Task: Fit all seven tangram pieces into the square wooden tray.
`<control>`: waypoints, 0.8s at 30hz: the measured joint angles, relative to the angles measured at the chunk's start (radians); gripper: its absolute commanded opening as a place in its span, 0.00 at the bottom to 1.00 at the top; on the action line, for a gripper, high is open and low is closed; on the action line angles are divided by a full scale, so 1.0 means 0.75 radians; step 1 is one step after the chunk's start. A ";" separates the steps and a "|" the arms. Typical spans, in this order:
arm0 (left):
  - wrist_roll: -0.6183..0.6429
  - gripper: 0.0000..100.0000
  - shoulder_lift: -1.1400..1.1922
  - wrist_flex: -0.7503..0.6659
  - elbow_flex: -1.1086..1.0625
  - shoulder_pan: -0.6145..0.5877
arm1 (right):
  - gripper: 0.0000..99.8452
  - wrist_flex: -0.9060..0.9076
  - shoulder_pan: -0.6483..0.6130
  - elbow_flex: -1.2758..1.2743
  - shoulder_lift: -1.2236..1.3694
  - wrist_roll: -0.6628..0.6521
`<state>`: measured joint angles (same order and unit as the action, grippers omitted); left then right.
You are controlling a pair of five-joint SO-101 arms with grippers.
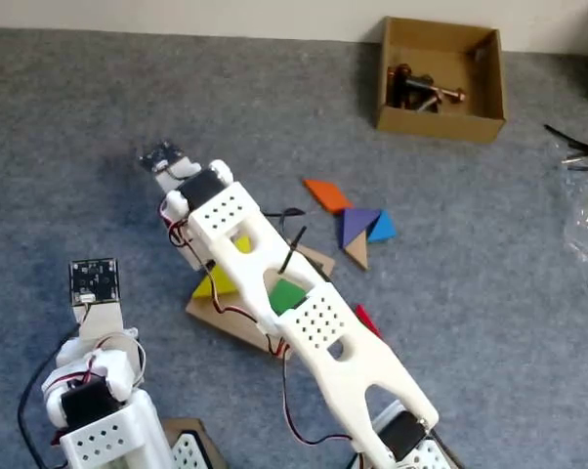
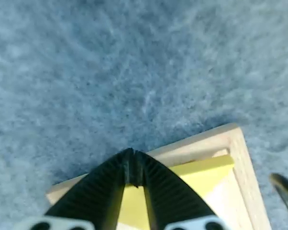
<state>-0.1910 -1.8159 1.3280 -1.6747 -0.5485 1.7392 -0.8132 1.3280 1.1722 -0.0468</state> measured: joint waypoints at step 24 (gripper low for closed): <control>0.000 0.01 0.000 0.000 0.000 0.000 | 0.01 0.006 0.000 0.106 0.008 0.000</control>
<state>-0.1910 -1.8159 1.3280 -1.6747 -0.5485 1.7438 -0.8132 1.4078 1.1784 -0.0468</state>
